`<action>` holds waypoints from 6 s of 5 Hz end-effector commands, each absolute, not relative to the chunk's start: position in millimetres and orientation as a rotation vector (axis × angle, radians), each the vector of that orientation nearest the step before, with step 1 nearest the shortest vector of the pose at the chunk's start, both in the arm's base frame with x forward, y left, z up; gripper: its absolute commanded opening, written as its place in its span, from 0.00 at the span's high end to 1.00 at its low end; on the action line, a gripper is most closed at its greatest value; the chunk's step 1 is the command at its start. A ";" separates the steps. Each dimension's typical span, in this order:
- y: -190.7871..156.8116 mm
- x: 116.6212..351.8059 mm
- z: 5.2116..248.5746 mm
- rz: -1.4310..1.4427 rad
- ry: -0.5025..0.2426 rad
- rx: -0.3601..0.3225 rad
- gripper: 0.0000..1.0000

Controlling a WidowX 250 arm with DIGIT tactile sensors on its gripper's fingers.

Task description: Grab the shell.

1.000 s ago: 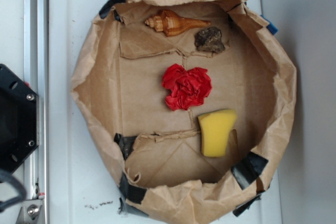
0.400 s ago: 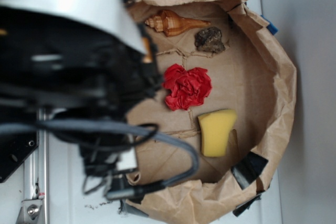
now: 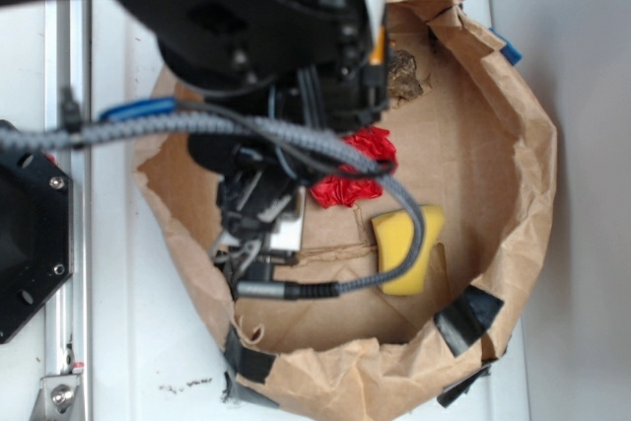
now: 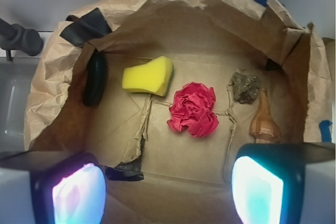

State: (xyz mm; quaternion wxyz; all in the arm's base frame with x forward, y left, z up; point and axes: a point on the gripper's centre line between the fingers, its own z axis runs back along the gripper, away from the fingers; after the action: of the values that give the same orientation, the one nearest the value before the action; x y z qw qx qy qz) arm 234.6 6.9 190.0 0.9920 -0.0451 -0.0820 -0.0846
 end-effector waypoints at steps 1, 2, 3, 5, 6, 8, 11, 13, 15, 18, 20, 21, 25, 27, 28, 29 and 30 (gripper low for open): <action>8.0 236.6 200.1 -0.154 -0.199 -0.085 0.00; 8.0 236.6 200.1 -0.154 -0.199 -0.085 0.00; 14.2 251.2 157.9 -0.148 -0.189 -0.042 0.00; 30.0 269.5 105.3 -0.121 -0.132 0.016 0.00; 41.3 274.1 90.4 -0.102 -0.120 0.027 0.00; 60.8 265.9 93.5 -0.077 -0.085 0.068 0.00; 80.6 256.7 97.4 -0.155 -0.134 0.114 0.00; 91.2 261.8 85.7 -0.255 -0.232 0.109 0.00; 88.5 258.8 75.9 -0.285 -0.230 0.157 0.00; 93.0 262.8 72.6 -0.262 -0.209 0.163 0.00; 100.5 270.9 52.8 -0.256 -0.195 0.211 0.00; 108.3 277.4 37.2 -0.266 -0.193 0.231 0.00; 105.8 279.2 30.4 -0.240 -0.176 0.277 1.00; 108.0 282.1 33.2 -0.222 -0.184 0.272 1.00; 106.5 283.4 38.1 -0.206 -0.186 0.265 0.98; 88.5 277.6 57.1 -0.196 -0.203 0.234 1.00; 52.5 269.2 90.3 -0.105 -0.136 0.134 1.00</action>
State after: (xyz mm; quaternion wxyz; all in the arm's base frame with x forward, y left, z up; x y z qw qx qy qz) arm 259.3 55.1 70.5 0.9963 0.0624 -0.0353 -0.0482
